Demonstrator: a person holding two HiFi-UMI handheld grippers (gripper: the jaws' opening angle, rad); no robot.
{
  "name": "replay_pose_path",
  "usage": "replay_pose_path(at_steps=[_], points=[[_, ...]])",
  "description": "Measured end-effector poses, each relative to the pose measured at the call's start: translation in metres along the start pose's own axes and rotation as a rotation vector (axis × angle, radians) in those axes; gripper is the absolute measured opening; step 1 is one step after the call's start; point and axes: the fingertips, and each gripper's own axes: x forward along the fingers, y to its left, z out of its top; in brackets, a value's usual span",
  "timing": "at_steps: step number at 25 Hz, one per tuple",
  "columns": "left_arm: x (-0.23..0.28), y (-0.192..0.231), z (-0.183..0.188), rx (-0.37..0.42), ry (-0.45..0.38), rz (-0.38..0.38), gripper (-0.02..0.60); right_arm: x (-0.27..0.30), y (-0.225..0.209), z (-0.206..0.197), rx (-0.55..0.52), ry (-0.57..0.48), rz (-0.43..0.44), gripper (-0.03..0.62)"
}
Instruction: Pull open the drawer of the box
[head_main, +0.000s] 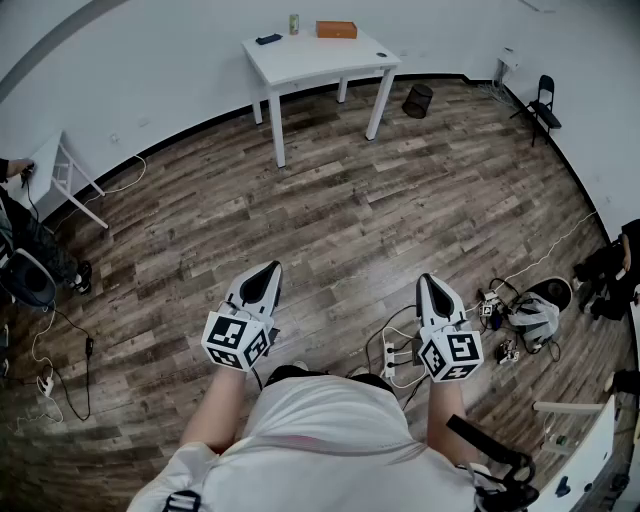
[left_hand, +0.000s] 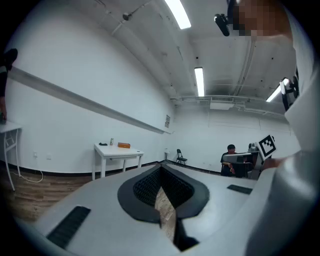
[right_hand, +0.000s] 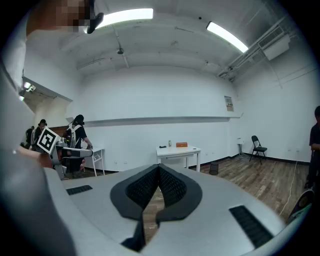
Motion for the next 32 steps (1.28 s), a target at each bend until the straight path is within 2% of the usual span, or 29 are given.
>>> replay_pose_path(at_steps=[7, 17, 22, 32], points=[[0.0, 0.041, -0.001, -0.027, 0.011, 0.006, 0.011, 0.031, 0.028, 0.001, 0.0, 0.014, 0.013, 0.002], [0.056, 0.065, 0.009, -0.022, 0.008, 0.02, 0.011, 0.095, -0.007, 0.006, 0.017, -0.009, 0.031, 0.002], [0.118, 0.072, 0.021, -0.023, 0.002, 0.036, 0.011, 0.146, -0.054, 0.015, 0.031, -0.025, 0.052, 0.002], [0.292, 0.06, 0.06, -0.019, -0.029, 0.108, 0.011, 0.246, -0.207, 0.044, 0.012, -0.031, 0.094, 0.002]])
